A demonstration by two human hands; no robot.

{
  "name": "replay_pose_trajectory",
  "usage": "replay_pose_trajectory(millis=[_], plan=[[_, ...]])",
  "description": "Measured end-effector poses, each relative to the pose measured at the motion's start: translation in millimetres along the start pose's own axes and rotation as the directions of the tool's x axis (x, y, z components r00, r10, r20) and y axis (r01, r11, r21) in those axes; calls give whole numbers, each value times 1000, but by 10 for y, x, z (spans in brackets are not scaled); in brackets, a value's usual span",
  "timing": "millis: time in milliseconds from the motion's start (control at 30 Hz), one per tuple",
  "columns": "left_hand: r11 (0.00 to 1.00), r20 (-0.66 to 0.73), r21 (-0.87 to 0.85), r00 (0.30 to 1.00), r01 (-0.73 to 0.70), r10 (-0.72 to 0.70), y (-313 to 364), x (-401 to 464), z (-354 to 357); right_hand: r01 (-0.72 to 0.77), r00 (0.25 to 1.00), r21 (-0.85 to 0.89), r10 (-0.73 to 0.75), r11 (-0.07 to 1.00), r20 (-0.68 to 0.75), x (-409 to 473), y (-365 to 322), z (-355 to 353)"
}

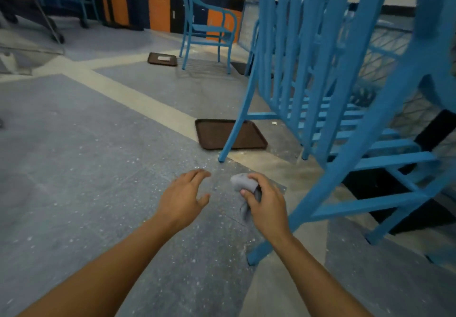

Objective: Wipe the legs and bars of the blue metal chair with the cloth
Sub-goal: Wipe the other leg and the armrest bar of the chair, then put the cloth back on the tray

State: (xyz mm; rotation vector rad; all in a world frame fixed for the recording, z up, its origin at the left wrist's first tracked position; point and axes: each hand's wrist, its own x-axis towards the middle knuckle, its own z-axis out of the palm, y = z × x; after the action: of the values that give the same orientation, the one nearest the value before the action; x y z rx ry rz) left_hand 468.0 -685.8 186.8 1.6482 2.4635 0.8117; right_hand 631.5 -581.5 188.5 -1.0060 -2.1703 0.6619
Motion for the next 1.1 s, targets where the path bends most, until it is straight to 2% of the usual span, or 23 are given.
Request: replay_pose_trajectory(millis=[133, 233, 333, 467, 633, 933, 1033, 1100], plan=[[998, 2, -22, 998, 61, -61, 34, 20, -555, -45, 999, -23, 46, 999, 10, 306, -512, 60], [994, 17, 9, 994, 108, -108, 82, 2, -1011, -127, 991, 29, 126, 991, 38, 398, -953, 2], [985, 81, 29, 981, 173, -175, 53, 31, -1585, -186, 979, 57, 181, 981, 92, 493, -1476, -129], [972, 177, 52, 956, 230, -236, -49, 117, -2404, -257, 954, -11, 256, 966, 157, 717, -2172, -251], [978, 267, 87, 941, 191, -208, -254, 468, -3124, -285, 940, -57, 291, 957, 178, 1181, -2838, -196], [993, 363, 91, 926, 76, -104, -517, 1620, -3889, -327, 934, -63, 332, 943, 129, 2241, -3448, -128], [996, 375, 80, 925, 39, -66, -595, 2005, -4016, -374, 923, -91, 380, 923, 64, 2530, -3531, -87], [998, 380, 59, 924, 12, -34, -708, 2316, -4060, -361, 932, -86, 362, 929, -11, 2773, -3527, 26]])
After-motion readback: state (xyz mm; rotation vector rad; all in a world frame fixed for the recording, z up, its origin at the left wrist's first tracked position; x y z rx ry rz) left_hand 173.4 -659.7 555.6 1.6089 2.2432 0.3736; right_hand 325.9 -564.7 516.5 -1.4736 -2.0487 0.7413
